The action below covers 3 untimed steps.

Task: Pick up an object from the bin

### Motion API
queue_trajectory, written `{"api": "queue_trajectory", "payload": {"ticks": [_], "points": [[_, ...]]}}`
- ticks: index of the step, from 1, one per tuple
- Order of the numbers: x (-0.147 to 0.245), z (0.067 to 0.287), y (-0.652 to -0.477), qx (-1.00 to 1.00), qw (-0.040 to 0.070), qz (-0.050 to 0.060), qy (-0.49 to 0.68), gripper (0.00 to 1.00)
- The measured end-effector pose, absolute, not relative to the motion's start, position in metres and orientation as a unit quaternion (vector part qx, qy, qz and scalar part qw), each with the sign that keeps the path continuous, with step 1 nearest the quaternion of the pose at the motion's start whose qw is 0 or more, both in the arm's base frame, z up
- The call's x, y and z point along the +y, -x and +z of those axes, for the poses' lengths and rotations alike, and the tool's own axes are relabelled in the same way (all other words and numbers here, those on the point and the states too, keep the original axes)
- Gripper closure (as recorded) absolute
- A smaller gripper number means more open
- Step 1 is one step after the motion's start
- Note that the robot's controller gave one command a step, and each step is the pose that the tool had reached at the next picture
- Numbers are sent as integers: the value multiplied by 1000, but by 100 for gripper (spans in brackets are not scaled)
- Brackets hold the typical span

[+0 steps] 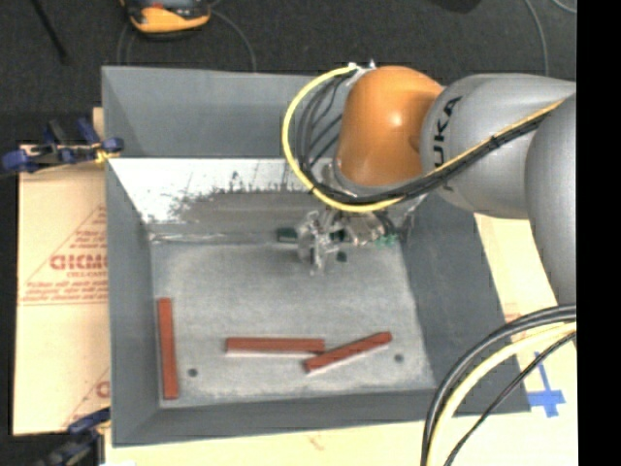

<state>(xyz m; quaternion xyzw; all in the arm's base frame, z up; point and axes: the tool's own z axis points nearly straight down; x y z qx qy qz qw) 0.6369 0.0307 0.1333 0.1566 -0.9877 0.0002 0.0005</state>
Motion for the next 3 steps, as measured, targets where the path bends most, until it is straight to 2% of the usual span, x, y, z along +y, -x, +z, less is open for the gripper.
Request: {"api": "queue_trajectory", "payload": {"ticks": [1, 2, 3], "points": [[47, 202, -631, -987, -1, 0, -160, 100], [44, 271, -642, -987, -2, 1, -161, 100], [48, 159, -601, -991, -3, 0, -132, 0]]}}
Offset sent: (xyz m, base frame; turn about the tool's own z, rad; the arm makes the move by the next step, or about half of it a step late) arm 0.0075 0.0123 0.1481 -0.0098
